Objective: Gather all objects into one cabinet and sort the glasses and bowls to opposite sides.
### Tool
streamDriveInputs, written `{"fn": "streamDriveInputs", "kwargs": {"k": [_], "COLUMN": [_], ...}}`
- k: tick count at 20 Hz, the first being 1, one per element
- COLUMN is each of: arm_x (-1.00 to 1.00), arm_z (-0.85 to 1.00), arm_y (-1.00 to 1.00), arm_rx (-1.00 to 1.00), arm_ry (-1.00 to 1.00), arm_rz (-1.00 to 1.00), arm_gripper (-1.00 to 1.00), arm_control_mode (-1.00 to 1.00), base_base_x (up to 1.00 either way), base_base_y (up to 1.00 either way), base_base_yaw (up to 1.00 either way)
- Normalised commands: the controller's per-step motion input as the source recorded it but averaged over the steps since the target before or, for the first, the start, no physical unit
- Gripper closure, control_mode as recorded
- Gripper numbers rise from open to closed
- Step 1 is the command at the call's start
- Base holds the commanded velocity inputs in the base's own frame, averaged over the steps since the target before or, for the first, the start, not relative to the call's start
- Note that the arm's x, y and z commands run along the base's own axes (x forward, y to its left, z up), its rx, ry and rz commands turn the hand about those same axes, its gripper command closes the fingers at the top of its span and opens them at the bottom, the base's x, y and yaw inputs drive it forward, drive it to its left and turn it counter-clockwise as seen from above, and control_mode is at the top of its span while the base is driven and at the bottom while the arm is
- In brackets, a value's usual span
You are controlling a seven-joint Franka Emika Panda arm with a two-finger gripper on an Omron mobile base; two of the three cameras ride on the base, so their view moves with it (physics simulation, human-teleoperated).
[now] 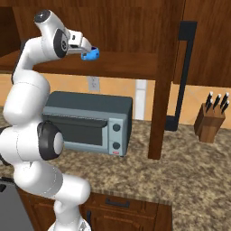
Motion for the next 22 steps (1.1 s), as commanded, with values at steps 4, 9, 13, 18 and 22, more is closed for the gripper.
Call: {"fn": "streamDriveInputs", "kwargs": {"k": [4, 9, 13, 18, 22], "arm_x": [0.33, 0.29, 0.23, 0.21, 0.38], "arm_z": [-0.36, -0.11, 0.0, -0.06, -0.03], "arm_y": [0.0, 0.0, 0.0, -0.13, -0.11], "arm_rx": [-0.01, 0.0, 0.0, -0.01, 0.0], "arm_ry": [0.0, -0.12, -0.14, -0.01, 0.0], "arm_rz": [-0.01, 0.0, 0.0, -0.04, -0.04], "arm_gripper": [-1.0, -1.0, -1.0, -1.0, -1.0], "arm_control_mode": [-1.0, -1.0, -1.0, -1.0, -1.0], "base_base_x": [0.0, 0.0, 0.0, 0.0, 0.0], "base_base_y": [0.0, 0.0, 0.0, 0.0, 0.0], "base_base_yaw": [0.0, 0.0, 0.0, 0.0, 0.0]}}
